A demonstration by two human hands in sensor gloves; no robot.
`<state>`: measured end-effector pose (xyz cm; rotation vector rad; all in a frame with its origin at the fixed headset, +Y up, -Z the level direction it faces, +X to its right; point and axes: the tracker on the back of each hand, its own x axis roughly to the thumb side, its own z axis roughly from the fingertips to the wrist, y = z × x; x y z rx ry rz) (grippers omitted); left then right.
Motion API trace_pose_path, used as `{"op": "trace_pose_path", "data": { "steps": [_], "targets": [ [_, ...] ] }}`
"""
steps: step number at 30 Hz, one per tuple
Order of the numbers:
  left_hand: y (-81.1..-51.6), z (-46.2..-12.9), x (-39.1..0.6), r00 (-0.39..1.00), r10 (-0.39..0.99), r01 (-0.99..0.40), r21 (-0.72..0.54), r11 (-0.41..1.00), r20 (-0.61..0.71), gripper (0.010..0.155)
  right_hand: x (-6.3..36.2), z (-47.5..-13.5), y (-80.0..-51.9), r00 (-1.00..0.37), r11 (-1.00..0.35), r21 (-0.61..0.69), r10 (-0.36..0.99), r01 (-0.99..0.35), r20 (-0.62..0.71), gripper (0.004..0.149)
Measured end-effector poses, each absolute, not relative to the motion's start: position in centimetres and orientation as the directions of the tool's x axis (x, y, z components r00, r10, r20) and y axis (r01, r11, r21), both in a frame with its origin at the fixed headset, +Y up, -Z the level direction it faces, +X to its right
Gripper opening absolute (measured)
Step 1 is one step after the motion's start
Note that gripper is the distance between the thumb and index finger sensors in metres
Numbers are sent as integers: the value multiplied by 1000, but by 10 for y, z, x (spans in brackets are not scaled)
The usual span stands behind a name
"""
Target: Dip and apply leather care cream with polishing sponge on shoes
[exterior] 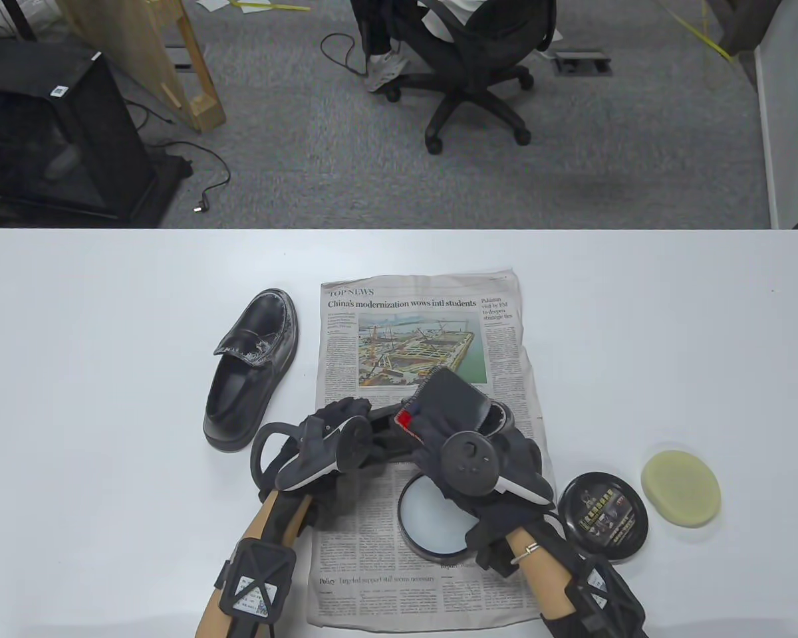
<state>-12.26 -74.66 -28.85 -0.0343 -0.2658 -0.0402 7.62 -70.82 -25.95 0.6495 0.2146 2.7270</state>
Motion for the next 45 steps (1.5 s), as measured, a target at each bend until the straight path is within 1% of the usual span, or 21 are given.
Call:
{"op": "trace_pose_path", "data": {
  "steps": [3, 6, 7, 8, 10, 12, 15, 16, 18, 20, 24, 25, 28, 31, 33, 36, 37, 39, 41, 45],
  "targets": [
    [-746, -288, -122, 963, -50, 57, -16, 998, 264, 84, 74, -286, -719, -894, -940, 251, 307, -231, 327, 57],
    [-746, -287, -122, 964, -66, 69, -1, 998, 257, 85, 87, -299, -726, -912, -923, 278, 335, -266, 238, 58],
    [-746, -287, -122, 965, -72, 74, 2, 997, 254, 85, 96, -302, -729, -925, -923, 286, 321, -258, 201, 58],
    [-745, -287, -122, 965, -73, 75, 2, 997, 253, 85, 102, -302, -731, -939, -929, 287, 293, -235, 182, 58],
    [-745, -287, -122, 966, -77, 77, 8, 997, 246, 86, 120, -297, -736, -976, -963, 240, 157, -119, 149, 58],
    [-745, -286, -121, 966, -85, 85, 12, 996, 244, 87, 133, -289, -739, -988, -978, 205, 69, -39, 142, 58],
    [-745, -286, -121, 966, -79, 78, 14, 997, 245, 87, 143, -274, -740, -987, -985, 169, 9, 18, 160, 59],
    [-746, -286, -121, 967, -79, 77, 17, 997, 244, 87, 143, -266, -739, -983, -987, 156, -3, 33, 185, 58],
    [-746, -286, -121, 967, -78, 76, 18, 997, 243, 87, 141, -252, -736, -970, -989, 144, 3, 33, 242, 58],
    [-746, -286, -121, 967, -76, 72, 22, 997, 244, 86, 133, -241, -732, -953, -988, 156, 63, -16, 298, 58],
    [-746, -286, -122, 965, -54, 55, 5, 999, 256, 87, 104, -234, -717, -862, -953, 221, 286, -208, 419, 58],
    [-746, -287, -122, 964, -50, 52, 1, 999, 260, 87, 96, -236, -713, -848, -948, 216, 307, -233, 433, 58],
    [-747, -287, -123, 964, -44, 47, -7, 999, 264, 87, 80, -250, -705, -856, -963, 159, 266, -217, 442, 57],
    [-747, -287, -123, 962, -39, 43, -7, 999, 270, 86, 71, -274, -712, -875, -946, 220, 306, -237, 375, 57],
    [-747, -286, -123, 962, -41, 42, 0, 999, 270, 85, 74, -284, -718, -898, -951, 209, 290, -229, 330, 57],
    [-748, -286, -123, 962, -38, 39, 3, 999, 271, 85, 94, -296, -726, -928, -945, 223, 289, -239, 233, 58],
    [-748, -286, -123, 962, -38, 38, 3, 999, 271, 86, 100, -296, -728, -940, -949, 224, 268, -220, 212, 58],
    [-749, -286, -124, 959, -17, 19, -5, 1000, 284, 85, 118, -294, -732, -973, -971, 206, 159, -122, 169, 58],
    [-748, -287, -124, 958, 2, 3, -17, 1000, 286, 83, 133, -286, -735, -983, -981, 179, 98, -70, 152, 58],
    [-748, -287, -125, 961, 14, -12, -10, 1000, 276, 78, 146, -266, -739, -980, -987, 149, 94, -68, 173, 57]
  ]
}}
